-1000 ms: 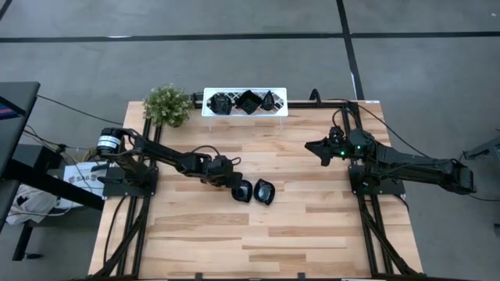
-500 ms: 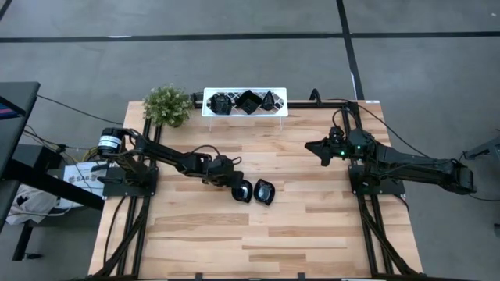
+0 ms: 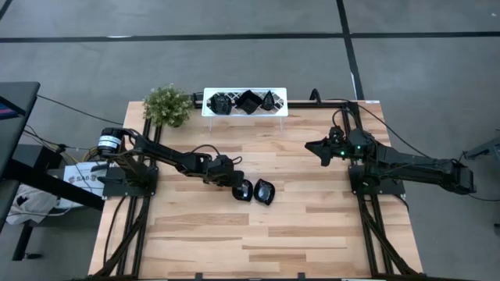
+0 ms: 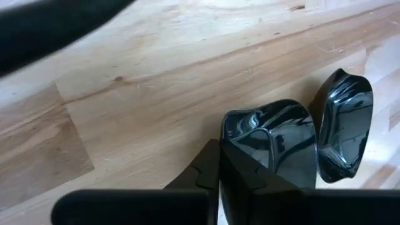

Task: Pick & Place Mini shaped plates
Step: Stack the leaf-shaped plate on top of the leaf-shaped plate on the shelf

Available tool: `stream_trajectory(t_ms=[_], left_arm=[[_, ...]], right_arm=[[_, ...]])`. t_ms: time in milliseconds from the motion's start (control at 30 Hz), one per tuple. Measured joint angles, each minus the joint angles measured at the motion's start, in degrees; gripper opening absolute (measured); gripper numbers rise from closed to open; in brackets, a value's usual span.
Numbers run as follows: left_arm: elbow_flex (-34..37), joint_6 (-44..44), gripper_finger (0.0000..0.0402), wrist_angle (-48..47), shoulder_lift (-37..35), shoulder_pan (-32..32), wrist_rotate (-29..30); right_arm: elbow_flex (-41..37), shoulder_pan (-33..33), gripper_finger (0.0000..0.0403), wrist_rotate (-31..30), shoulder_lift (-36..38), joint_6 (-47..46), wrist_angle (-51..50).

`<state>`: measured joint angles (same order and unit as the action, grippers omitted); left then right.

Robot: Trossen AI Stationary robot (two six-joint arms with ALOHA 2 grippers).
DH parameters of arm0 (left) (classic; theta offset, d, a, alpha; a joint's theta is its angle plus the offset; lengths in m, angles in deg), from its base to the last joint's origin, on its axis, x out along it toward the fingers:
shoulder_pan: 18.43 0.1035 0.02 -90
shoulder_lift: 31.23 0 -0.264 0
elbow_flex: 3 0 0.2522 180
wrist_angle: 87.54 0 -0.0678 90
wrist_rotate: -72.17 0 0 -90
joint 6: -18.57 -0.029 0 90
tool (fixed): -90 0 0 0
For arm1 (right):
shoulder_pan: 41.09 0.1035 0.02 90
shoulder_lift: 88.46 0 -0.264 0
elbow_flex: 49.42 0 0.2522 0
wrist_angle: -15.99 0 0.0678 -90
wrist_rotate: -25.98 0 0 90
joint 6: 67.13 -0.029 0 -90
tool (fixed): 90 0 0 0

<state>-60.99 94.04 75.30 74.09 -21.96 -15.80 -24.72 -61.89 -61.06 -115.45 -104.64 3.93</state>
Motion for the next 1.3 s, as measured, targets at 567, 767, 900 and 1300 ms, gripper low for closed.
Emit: stream_trajectory(t_ms=[567,767,900,1300], left_arm=[[0.04,-15.48,0.0005,-10.86,-36.06,2.95,3.08],[-0.02,-15.69,0.0004,-11.17,-46.06,3.04,10.26],[-0.19,-17.17,0.0004,-11.31,-47.15,6.44,11.44],[-15.93,-34.64,0.0004,-20.61,-37.80,28.29,0.54]], right_arm=[[0.00,-0.02,0.0098,0.00,0.00,0.02,-0.01],[0.02,-0.02,0.0098,0.00,0.00,0.02,-0.01],[0.00,-0.02,0.0098,0.00,0.00,0.02,-0.01],[0.00,-0.02,0.0098,0.00,-0.02,0.00,-0.01]])
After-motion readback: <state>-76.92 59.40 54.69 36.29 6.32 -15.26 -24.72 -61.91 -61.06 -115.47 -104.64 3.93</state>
